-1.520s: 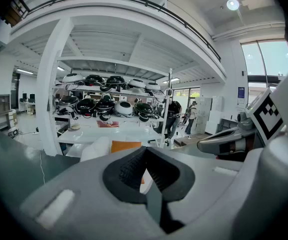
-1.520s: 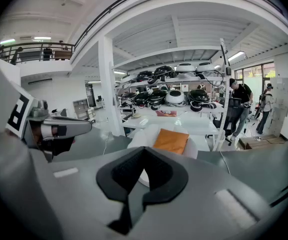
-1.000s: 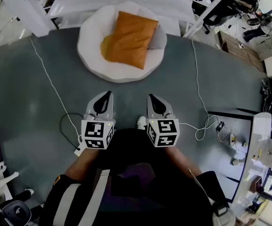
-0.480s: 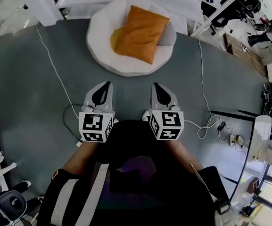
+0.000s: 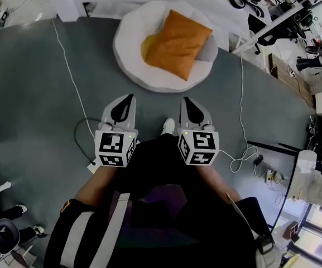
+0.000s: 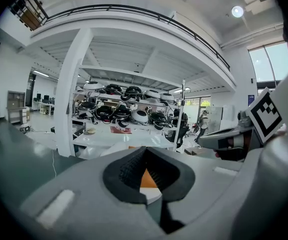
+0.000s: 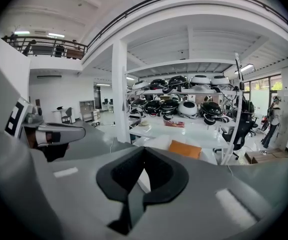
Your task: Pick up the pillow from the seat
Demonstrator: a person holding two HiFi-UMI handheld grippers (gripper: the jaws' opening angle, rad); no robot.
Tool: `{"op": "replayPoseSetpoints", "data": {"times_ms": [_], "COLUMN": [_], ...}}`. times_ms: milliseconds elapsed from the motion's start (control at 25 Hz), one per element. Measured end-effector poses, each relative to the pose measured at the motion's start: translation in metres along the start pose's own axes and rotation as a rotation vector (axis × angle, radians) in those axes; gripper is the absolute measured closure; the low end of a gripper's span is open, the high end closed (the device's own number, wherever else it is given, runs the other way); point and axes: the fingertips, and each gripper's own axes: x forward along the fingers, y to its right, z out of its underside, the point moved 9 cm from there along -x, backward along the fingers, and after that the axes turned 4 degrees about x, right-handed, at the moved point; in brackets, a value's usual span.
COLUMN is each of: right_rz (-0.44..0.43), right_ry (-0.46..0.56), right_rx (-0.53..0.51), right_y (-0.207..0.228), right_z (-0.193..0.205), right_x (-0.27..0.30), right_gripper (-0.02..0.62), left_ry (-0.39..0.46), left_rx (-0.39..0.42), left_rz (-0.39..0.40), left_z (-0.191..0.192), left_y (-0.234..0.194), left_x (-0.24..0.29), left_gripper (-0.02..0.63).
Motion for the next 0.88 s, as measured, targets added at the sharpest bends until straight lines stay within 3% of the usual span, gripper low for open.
{"op": "replayPoseSetpoints", "data": {"times_ms": [480, 880], "right_rz": [-0.035, -0.037], "right_ry": [-0.026, -0.044], "right_rx": [0.035, 0.062], "right_y": [0.039, 0.113], "right_z": [-0.009, -0.032], "right_x": [0.054, 0.13], "right_gripper": [0.594, 0.594], "left_ry": [-0.052, -0.136], "left_rx": [0.006, 0.035], "left_rz": [-0.046, -0.01], "left_z": [-0.01, -0.032], "left_y": [-0.007, 0.004], "left_x": [0.051, 0.16], "left_gripper": [0.609, 0.609]}}
